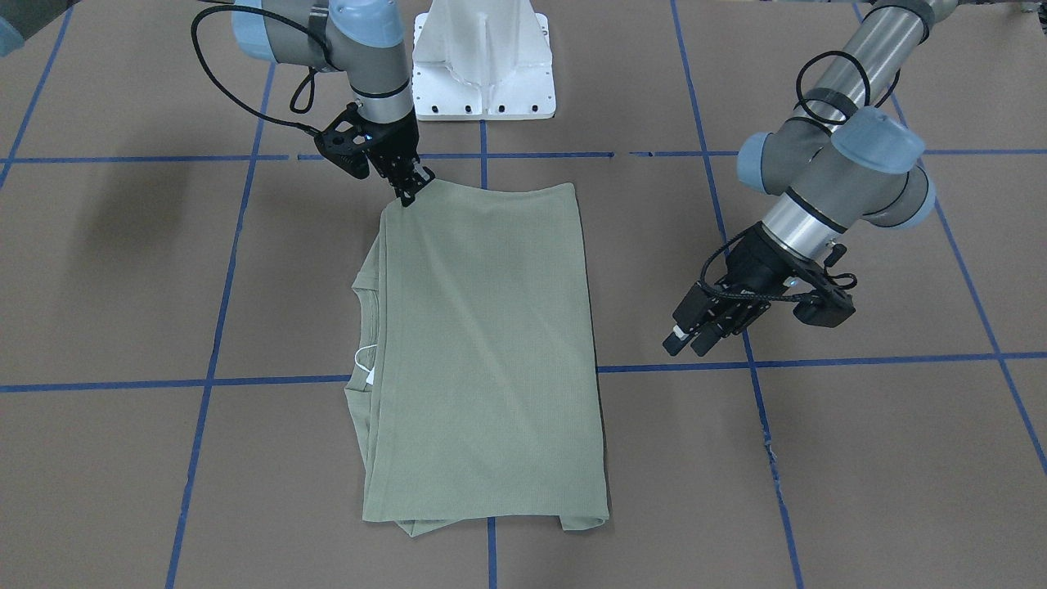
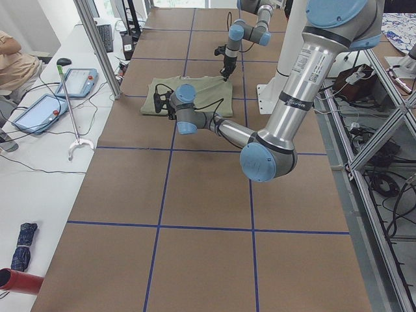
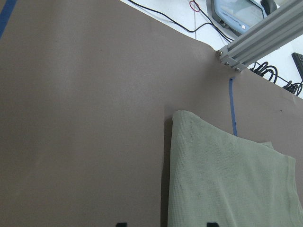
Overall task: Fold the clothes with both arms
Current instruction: 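Move the left gripper to the near shirt corner and grasp both near corners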
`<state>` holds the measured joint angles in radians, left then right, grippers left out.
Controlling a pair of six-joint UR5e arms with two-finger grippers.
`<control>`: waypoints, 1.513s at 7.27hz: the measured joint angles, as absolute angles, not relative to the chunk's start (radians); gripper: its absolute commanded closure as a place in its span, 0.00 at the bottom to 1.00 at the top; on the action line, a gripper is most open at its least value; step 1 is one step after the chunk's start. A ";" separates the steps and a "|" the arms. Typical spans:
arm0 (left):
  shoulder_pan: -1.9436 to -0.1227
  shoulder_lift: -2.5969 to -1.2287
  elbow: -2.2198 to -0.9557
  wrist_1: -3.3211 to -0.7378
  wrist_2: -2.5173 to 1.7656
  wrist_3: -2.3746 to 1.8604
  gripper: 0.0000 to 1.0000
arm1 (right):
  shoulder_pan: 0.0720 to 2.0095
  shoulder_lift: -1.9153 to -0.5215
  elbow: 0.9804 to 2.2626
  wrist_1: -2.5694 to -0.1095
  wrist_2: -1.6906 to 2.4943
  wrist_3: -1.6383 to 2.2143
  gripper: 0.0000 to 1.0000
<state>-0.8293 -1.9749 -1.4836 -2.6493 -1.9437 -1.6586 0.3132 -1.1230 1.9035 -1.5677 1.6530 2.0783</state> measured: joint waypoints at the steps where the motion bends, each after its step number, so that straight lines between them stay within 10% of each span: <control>1: -0.770 -1.933 -1.557 -2.646 -1.911 -1.761 0.29 | 0.313 -1.132 1.914 -1.567 1.653 2.078 1.00; 5: -0.397 -1.786 -1.845 -2.436 -1.606 -1.981 0.27 | 0.313 -1.138 1.921 -1.562 1.654 2.077 1.00; 11: -0.236 -1.789 -1.826 -2.361 -1.495 -2.034 0.40 | 0.314 -1.137 1.922 -1.560 1.654 2.075 1.00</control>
